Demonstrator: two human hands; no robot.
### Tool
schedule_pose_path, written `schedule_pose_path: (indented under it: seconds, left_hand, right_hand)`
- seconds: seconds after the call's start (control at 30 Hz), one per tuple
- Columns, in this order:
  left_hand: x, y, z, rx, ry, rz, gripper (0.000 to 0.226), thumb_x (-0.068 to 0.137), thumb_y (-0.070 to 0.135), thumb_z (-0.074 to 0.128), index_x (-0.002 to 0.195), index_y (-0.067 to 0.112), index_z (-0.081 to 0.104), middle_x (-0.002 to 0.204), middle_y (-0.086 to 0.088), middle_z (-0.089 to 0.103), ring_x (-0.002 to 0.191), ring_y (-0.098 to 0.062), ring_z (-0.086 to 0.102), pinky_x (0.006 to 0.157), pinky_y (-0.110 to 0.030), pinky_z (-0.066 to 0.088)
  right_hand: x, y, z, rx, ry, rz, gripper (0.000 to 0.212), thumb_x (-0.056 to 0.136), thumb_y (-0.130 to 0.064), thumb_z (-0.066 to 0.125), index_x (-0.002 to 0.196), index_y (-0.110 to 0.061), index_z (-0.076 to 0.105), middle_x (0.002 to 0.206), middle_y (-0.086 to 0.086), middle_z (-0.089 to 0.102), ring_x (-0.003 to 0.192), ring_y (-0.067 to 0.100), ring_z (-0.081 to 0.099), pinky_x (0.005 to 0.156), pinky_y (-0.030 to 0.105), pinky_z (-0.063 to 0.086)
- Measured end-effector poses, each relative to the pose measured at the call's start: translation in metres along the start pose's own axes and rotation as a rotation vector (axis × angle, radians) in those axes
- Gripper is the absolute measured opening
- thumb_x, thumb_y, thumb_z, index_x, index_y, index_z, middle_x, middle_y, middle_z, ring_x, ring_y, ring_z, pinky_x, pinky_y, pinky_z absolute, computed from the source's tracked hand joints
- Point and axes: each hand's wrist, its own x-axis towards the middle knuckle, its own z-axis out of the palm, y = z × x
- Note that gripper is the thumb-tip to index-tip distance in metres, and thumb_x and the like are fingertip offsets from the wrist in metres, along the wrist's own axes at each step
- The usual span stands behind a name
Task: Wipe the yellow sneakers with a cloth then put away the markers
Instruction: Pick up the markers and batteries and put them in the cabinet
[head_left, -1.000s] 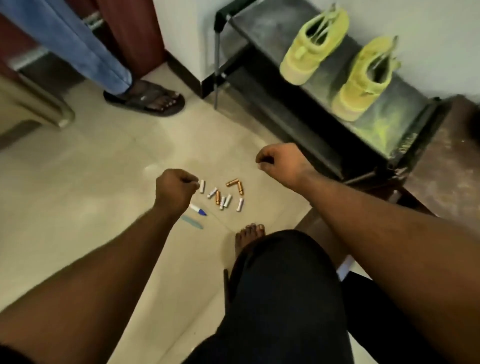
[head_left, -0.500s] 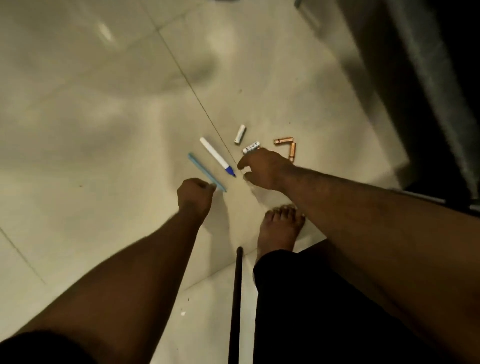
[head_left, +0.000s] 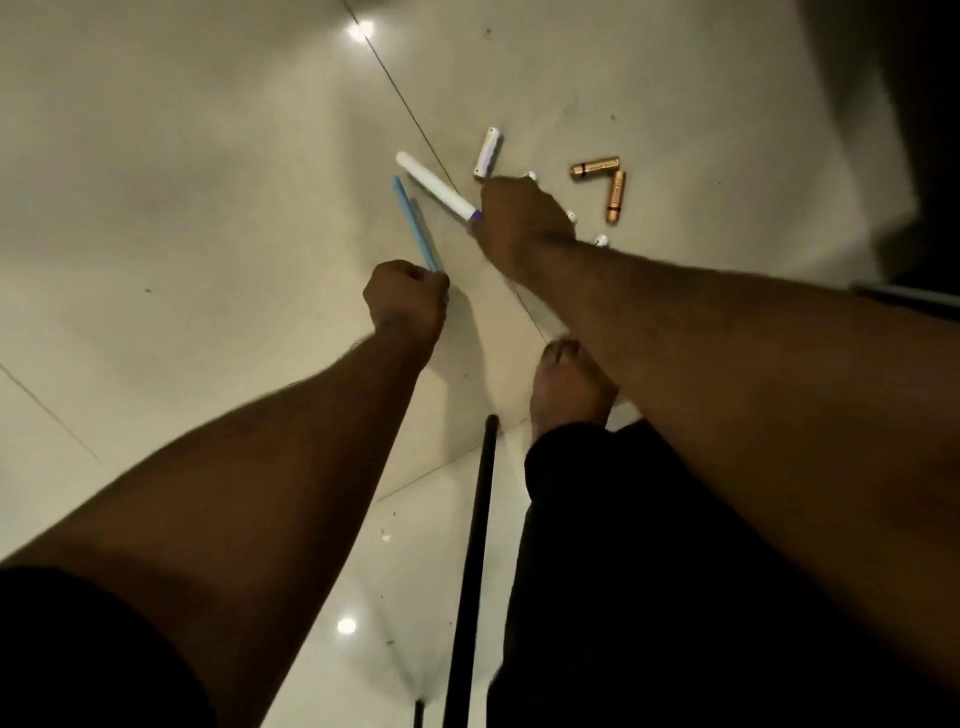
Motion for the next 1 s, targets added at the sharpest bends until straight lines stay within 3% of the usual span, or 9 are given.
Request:
schedule_pose_path:
  seconds: [0.1,0.17,0.27,0.4,0.53,0.63,0.73,0.87,1.0]
  left_hand:
    - [-0.049,0.033,0.0,-0.133,-0.057,0.081,0.017,0.076,0.008,0.059,0.075,-0.009,0.063,0.065,-0.014,0.064,0.055,-0.023,0.063,0.061,-0.042,0.059]
    - [-0.083,0.065,0.003,-0.207,-0.138,0.146,0.019,0.08,0.009,0.055,0.087,-0.008,0.06,0.076,-0.018,0.067,0.059,-0.023,0.064,0.06,-0.038,0.057]
    - [-0.142,0.123,0.003,-0.233,-0.289,0.307,0.016,0.085,0.011,0.051,0.094,-0.001,0.055,0.08,-0.018,0.069,0.063,-0.026,0.065,0.056,-0.034,0.054]
    - [-0.234,0.189,-0.01,-0.157,-0.479,0.548,0.008,0.083,0.006,0.05,0.086,0.003,0.057,0.072,-0.017,0.065,0.055,-0.024,0.061,0.051,-0.03,0.051]
    - [-0.346,0.217,-0.035,-0.063,-0.688,0.772,0.01,0.086,-0.001,0.057,0.077,0.003,0.057,0.068,-0.014,0.06,0.051,-0.023,0.056,0.052,-0.029,0.052]
    - [-0.427,0.199,-0.057,-0.048,-0.822,0.837,0.012,0.081,-0.01,0.063,0.08,0.0,0.058,0.066,-0.012,0.058,0.048,-0.018,0.055,0.054,-0.028,0.056]
    - [-0.486,0.143,-0.062,0.016,-0.885,0.78,0.018,0.077,-0.014,0.066,0.09,-0.002,0.06,0.069,-0.013,0.061,0.047,-0.014,0.059,0.054,-0.027,0.057]
    - [-0.504,0.059,-0.035,0.15,-0.863,0.646,0.02,0.072,-0.013,0.071,0.085,-0.001,0.062,0.088,-0.022,0.068,0.068,-0.025,0.068,0.058,-0.03,0.058]
    - [-0.508,0.016,0.015,0.238,-0.81,0.609,0.016,0.077,-0.011,0.069,0.081,0.003,0.062,0.08,-0.018,0.067,0.067,-0.026,0.069,0.063,-0.034,0.06]
  right_hand:
    - [-0.038,0.02,-0.059,0.297,0.082,0.079,0.013,0.092,-0.028,0.058,0.086,-0.017,0.059,0.088,0.004,0.067,0.081,0.025,0.066,0.065,0.027,0.051]
    - [-0.072,0.034,-0.097,0.405,0.199,0.138,0.022,0.09,-0.029,0.059,0.075,-0.015,0.053,0.068,-0.002,0.057,0.061,0.018,0.058,0.051,0.023,0.039]
    - [-0.137,0.053,-0.149,0.527,0.411,0.246,0.027,0.087,-0.035,0.064,0.072,-0.013,0.057,0.063,-0.002,0.053,0.056,0.015,0.05,0.053,0.024,0.031]
    - [-0.249,0.071,-0.189,0.804,0.713,0.407,0.031,0.082,-0.027,0.07,0.061,-0.008,0.06,0.058,0.013,0.059,0.052,0.027,0.054,0.05,0.038,0.049]
    - [-0.378,0.083,-0.181,1.102,0.904,0.554,0.024,0.083,-0.019,0.071,0.066,-0.004,0.064,0.056,0.009,0.056,0.049,0.018,0.05,0.043,0.03,0.046]
    - [-0.46,0.089,-0.153,1.264,1.033,0.597,0.021,0.083,-0.014,0.071,0.064,-0.009,0.063,0.054,0.005,0.054,0.048,0.016,0.046,0.045,0.026,0.04]
    - [-0.524,0.095,-0.114,1.431,1.088,0.65,0.018,0.086,-0.011,0.068,0.07,-0.004,0.066,0.058,0.007,0.055,0.049,0.016,0.044,0.047,0.027,0.041]
    - [-0.556,0.106,-0.074,1.611,1.101,0.714,0.016,0.086,-0.01,0.068,0.074,0.001,0.067,0.065,0.012,0.058,0.05,0.017,0.047,0.046,0.027,0.044]
    - [-0.55,0.133,-0.045,1.828,1.053,0.814,0.012,0.085,-0.004,0.068,0.075,0.001,0.066,0.062,0.012,0.058,0.048,0.016,0.049,0.045,0.024,0.047]
